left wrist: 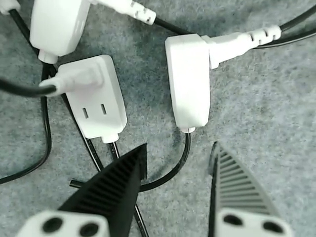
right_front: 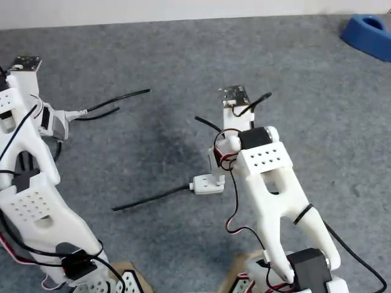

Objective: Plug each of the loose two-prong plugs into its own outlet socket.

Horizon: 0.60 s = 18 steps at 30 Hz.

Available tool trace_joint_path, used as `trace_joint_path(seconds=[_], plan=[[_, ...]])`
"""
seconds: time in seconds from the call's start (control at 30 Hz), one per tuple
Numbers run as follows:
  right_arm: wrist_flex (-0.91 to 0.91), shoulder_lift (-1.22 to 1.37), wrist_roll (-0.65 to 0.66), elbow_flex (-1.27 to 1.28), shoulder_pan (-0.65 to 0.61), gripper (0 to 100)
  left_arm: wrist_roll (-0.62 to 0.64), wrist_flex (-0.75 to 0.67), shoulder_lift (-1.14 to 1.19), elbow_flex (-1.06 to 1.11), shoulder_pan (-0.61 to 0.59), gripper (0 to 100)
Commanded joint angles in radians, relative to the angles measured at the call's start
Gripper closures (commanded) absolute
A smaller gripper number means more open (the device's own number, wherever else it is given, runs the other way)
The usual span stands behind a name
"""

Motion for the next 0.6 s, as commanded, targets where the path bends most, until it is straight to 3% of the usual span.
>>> trace_joint_path(seconds=[0.0,0.57], plan=[[-0.010,-0.012,0.011,-0.007,0.004,99.3,0.008,0.009,-0.071,-0.031,-0.001,79],[-0.047,-0.008,0.018,-0.005,0.005,99.3,0.008,0.009,-0.073,-0.038,0.001,78]])
